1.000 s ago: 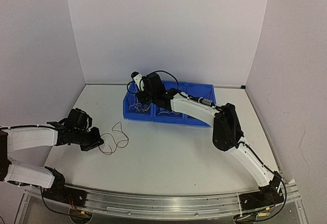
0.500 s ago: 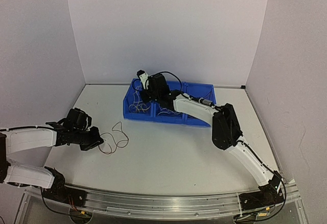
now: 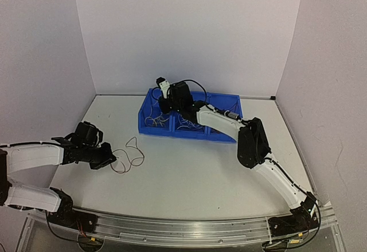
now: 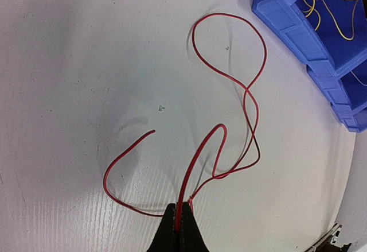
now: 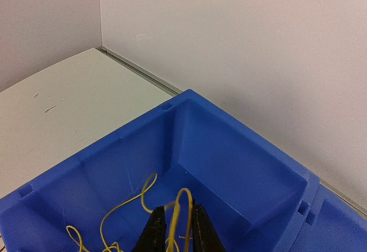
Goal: Untangle the cables
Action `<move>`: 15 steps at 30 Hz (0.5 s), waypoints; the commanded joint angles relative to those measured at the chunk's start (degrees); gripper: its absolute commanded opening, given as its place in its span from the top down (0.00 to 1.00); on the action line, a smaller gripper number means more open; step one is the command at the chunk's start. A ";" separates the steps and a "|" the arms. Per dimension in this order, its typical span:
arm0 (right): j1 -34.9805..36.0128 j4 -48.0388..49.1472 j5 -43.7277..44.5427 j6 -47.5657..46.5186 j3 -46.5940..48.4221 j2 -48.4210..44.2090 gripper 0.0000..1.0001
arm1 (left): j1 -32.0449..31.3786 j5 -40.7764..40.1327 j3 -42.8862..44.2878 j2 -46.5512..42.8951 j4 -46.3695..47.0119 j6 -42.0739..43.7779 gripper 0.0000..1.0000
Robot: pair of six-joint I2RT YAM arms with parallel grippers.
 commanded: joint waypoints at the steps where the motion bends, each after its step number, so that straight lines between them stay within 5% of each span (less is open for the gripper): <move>1: 0.13 1.06 -3.82 -0.06 -2.22 -3.34 0.78 | -0.10 -0.67 0.33 0.53 0.80 0.86 1.00; 15: 1.19 0.73 -4.90 -3.82 -6.48 -8.24 0.37 | -0.13 -0.65 0.41 1.20 1.90 0.16 1.00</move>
